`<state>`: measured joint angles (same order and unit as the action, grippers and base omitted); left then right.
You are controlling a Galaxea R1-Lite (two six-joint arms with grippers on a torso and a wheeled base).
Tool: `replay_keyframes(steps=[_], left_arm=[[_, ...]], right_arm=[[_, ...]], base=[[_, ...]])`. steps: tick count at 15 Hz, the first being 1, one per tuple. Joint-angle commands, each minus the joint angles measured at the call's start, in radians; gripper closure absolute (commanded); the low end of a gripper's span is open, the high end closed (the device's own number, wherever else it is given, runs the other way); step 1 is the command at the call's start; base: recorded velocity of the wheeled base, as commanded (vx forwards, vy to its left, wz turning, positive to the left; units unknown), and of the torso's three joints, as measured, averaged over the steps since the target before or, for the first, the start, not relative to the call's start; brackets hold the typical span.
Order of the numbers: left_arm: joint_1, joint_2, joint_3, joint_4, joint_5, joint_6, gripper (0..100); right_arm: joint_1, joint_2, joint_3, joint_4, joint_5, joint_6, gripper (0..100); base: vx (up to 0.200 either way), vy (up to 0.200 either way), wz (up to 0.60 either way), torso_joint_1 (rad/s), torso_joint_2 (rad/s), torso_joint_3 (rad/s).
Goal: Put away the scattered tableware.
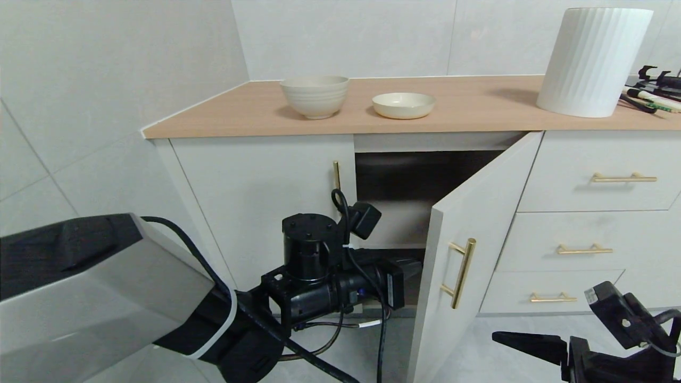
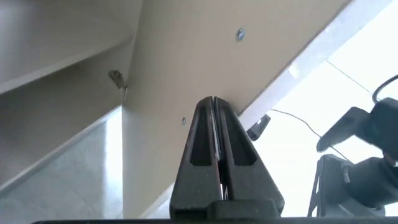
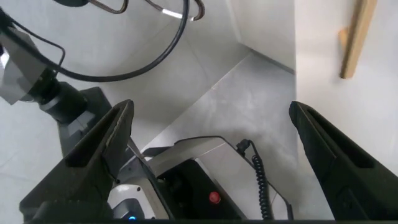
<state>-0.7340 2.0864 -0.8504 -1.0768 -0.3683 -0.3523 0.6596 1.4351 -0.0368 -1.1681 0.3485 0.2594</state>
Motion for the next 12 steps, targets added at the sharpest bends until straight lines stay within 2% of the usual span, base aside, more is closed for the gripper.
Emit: replay_keyframes(steps=[1, 4, 6, 9, 12], left_arm=[[0.001, 0.011, -0.033, 0.015, 0.002, 0.0, 100], [-0.001, 0.024, -0.058, 0.028, 0.002, 0.001, 100], [-0.005, 0.05, -0.099, 0.037, 0.002, 0.001, 100], [-0.01, 0.07, -0.162, 0.1, 0.002, 0.001, 100], [-0.145, 0.018, -0.213, 0.189, 0.0, 0.009, 100]], right_arm=[[0.0, -0.005, -0.003, -0.001, 0.0, 0.001, 0], [0.014, -0.007, -0.008, -0.001, 0.0, 0.008, 0], [0.094, -0.041, -0.028, -0.001, -0.002, 0.095, 0], [0.114, -0.084, -0.041, 0.008, -0.002, 0.12, 0], [0.175, -0.182, -0.061, 0.073, -0.002, 0.126, 0]], base=[[0.0, 0.0, 0.0, 0.0, 0.0, 0.0], [0.0, 0.0, 0.0, 0.0, 0.0, 0.0], [0.0, 0.0, 0.0, 0.0, 0.0, 0.0], [0.0, 0.0, 0.0, 0.0, 0.0, 0.0], [0.0, 0.0, 0.0, 0.0, 0.0, 0.0]])
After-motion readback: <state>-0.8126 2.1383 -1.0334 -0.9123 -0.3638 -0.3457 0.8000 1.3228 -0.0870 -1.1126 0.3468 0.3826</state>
